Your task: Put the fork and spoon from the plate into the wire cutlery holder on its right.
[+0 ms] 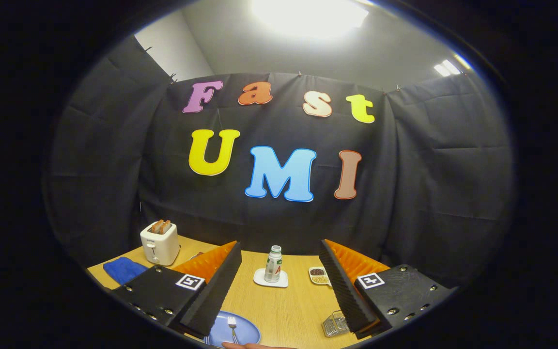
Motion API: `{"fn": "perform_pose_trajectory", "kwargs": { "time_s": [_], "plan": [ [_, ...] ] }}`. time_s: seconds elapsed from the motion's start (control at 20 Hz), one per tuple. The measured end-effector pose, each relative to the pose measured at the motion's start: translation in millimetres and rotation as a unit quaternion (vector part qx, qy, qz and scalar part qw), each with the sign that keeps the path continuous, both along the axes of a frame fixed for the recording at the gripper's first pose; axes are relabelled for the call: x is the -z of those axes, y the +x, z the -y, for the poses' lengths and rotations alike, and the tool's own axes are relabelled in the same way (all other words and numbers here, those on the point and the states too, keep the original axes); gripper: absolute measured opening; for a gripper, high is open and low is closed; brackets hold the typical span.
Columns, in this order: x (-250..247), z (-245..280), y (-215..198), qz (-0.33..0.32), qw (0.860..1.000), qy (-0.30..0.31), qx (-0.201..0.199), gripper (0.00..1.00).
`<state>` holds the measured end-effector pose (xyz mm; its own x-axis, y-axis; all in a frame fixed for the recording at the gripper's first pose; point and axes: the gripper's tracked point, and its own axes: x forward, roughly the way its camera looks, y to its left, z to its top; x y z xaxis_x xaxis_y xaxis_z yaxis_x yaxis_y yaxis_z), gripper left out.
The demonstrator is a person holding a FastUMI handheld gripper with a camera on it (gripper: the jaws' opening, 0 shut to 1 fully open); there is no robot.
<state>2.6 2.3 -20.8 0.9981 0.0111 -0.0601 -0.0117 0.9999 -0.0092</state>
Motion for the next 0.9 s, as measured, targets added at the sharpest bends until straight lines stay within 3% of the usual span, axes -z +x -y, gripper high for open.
{"fn": "perform_pose_trajectory", "kwargs": {
  "time_s": [0.4,0.55,0.9],
  "plan": [
    [12,-6,8,-0.021,1.000,0.004,-0.002,0.99],
    [21,-20,10,-0.044,0.999,0.008,-0.021,0.99],
    [68,-45,9,-0.106,0.991,-0.047,-0.066,0.98]
  ]
}}
